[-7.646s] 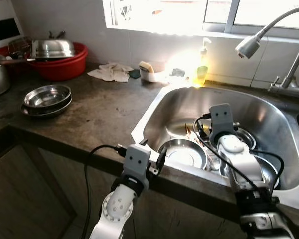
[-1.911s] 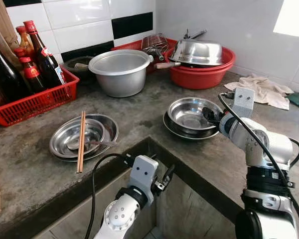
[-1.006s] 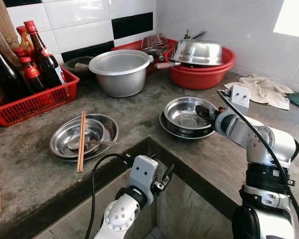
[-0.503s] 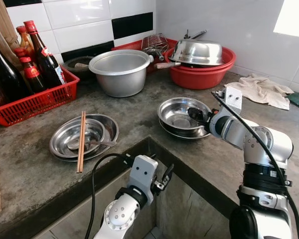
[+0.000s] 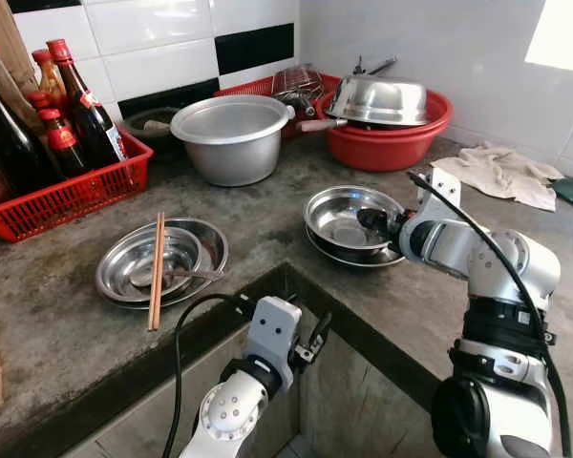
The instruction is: Kitchen organization
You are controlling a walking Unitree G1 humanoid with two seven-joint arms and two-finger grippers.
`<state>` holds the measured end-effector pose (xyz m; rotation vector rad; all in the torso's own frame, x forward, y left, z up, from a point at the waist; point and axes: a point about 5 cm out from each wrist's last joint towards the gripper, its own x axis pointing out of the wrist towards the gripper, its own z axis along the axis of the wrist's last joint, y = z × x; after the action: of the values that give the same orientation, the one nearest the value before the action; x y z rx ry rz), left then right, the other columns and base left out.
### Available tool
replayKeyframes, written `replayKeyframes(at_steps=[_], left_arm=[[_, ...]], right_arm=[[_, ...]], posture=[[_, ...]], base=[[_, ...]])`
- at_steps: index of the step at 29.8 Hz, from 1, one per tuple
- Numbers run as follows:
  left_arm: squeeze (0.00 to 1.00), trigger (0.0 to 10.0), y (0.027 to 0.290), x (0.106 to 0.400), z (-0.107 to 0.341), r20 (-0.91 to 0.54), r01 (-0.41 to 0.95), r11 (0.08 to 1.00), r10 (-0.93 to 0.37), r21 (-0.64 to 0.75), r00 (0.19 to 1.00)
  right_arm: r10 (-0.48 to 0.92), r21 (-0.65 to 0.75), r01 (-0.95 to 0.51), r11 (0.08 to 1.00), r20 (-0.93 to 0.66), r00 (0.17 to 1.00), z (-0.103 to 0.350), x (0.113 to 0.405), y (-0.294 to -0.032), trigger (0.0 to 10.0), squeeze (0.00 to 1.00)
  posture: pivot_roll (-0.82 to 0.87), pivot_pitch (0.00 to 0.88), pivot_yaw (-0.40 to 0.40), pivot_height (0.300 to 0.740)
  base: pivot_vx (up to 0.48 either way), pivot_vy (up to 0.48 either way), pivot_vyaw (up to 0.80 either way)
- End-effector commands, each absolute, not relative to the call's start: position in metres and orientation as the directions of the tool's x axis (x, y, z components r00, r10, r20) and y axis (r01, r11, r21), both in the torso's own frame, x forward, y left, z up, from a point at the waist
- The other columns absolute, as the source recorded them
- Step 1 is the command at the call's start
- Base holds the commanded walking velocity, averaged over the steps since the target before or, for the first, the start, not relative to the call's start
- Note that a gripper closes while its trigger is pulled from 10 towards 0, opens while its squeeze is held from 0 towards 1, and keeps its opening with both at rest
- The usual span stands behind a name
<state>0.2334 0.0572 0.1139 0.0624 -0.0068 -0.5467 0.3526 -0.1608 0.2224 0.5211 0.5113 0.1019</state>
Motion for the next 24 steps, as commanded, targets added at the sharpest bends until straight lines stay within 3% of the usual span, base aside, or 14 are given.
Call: replayKeyframes(at_steps=[1, 7, 8, 9, 10, 24], left_arm=[[0.00, 10.0, 0.0578, 0.2344, 0.1135, -0.013, 0.513, 0.855, -0.514, 0.074, 0.858], [0.00, 10.0, 0.0581, 0.2352, 0.1139, -0.009, 0.506, 0.859, -0.507, 0.076, 0.862], [0.00, 10.0, 0.0581, 0.2354, 0.1140, -0.008, 0.505, 0.860, -0.506, 0.076, 0.863], [0.00, 10.0, 0.0581, 0.2355, 0.1141, -0.008, 0.504, 0.860, -0.505, 0.076, 0.863], [0.00, 10.0, 0.0581, 0.2356, 0.1145, -0.005, 0.503, 0.861, -0.504, 0.073, 0.864], [0.00, 10.0, 0.0579, 0.2365, 0.1149, -0.002, 0.495, 0.866, -0.496, 0.074, 0.868]], right_arm=[[0.228, 0.519, 0.061, 0.852, -0.473, 0.851, 0.2207, 0.3551, -0.1597, 10.0, 0.00], [0.226, 0.516, 0.081, 0.853, -0.504, 0.833, 0.2223, 0.3596, -0.1573, 9.7, 0.00], [0.224, 0.505, 0.075, 0.860, -0.506, 0.833, 0.2231, 0.3602, -0.1562, 2.4, 0.00], [0.223, 0.497, 0.071, 0.865, -0.506, 0.833, 0.2236, 0.3605, -0.1556, 2.4, 0.00], [0.224, 0.495, 0.068, 0.866, -0.507, 0.832, 0.2238, 0.3606, -0.1547, 0.0, 0.00], [0.214, 0.506, 0.094, 0.857, -0.515, 0.830, 0.2272, 0.3645, -0.1549, 0.0, 0.00]], posture=[[0.11, 0.000, -0.024, 0.740], [0.11, 0.000, -0.026, 0.740], [0.11, 0.000, -0.027, 0.740], [0.11, 0.000, -0.027, 0.740], [0.11, 0.000, -0.027, 0.740], [0.11, 0.000, -0.030, 0.740]], base=[[0.000, 0.000, 0.00], [0.000, 0.000, 0.00], [0.000, 0.000, 0.00], [0.000, 0.000, 0.00], [0.000, 0.000, 0.00], [0.000, 0.000, 0.00]])
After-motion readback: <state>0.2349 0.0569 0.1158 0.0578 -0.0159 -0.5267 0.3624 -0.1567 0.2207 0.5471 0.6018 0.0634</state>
